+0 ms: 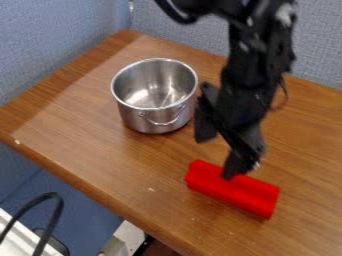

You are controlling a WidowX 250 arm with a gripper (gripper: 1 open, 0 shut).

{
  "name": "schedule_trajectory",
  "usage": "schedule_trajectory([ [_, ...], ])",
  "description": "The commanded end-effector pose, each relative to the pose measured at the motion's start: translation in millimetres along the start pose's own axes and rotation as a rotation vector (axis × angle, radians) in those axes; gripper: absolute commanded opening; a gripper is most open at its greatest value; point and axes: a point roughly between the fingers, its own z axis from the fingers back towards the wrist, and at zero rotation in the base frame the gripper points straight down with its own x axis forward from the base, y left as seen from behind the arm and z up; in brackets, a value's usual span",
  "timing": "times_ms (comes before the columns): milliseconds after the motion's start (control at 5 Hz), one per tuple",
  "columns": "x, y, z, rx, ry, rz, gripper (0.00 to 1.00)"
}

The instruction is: Put the red object in the metal pot

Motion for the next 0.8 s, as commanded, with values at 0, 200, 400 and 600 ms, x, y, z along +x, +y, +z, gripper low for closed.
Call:
schedule_trajectory([
  [0,9.1,-5,-3.1,0.037,-0.080,-0.018,1.00],
  [200,5.8,-10,-17.5,0.026,-0.088,-0.044,1.00],
  [400,-2.7,-11,-29.9,-0.007,-0.085,-0.071,1.00],
  [600,-11.0,4,-45.2,-0.037,-0.066,-0.062,1.00],
])
